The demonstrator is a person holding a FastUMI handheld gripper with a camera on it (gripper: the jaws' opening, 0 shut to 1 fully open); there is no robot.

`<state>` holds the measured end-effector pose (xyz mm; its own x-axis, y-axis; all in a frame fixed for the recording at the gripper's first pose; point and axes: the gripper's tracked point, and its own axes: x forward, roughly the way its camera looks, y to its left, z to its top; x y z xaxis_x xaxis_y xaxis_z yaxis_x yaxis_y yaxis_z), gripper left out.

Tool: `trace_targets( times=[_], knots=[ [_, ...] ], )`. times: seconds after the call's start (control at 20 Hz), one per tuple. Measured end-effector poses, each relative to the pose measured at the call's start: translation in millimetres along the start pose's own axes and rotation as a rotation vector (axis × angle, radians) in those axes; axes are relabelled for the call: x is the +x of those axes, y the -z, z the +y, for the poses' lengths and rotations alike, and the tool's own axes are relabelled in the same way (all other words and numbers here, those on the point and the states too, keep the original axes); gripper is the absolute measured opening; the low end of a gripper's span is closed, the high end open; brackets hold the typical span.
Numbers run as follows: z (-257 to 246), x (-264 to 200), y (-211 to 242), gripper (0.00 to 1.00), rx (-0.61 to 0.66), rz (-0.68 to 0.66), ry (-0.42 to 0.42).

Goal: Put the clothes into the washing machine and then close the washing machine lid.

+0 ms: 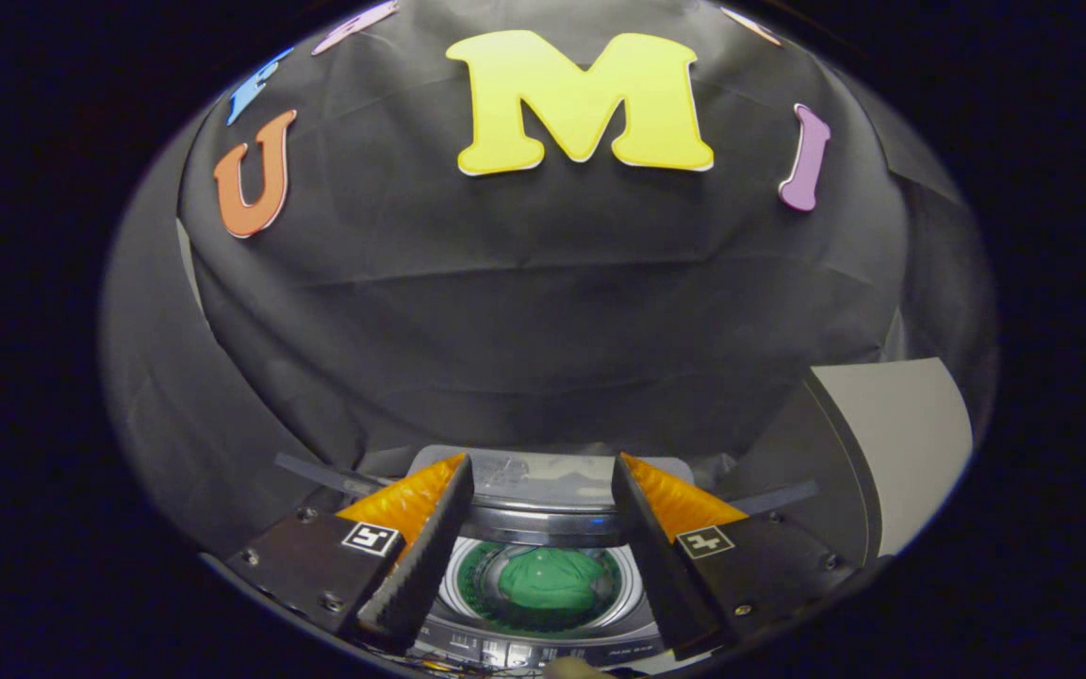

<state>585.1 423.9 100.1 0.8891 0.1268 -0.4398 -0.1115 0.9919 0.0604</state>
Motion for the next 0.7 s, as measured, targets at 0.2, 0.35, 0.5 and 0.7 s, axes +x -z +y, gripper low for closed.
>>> trace_targets(
  times=[0.2, 0.35, 0.5, 0.7],
  knots=[
    [1, -10, 18, 0.92, -0.032, 0.009, 0.002],
    [-1, -16, 34, 0.95, -0.063, 0.017, 0.012],
    [-7, -19, 60, 0.95, -0.046, 0.074, 0.031],
    [-13, -23, 85, 0.95, -0.035, 0.120, 0.038]
  ],
)
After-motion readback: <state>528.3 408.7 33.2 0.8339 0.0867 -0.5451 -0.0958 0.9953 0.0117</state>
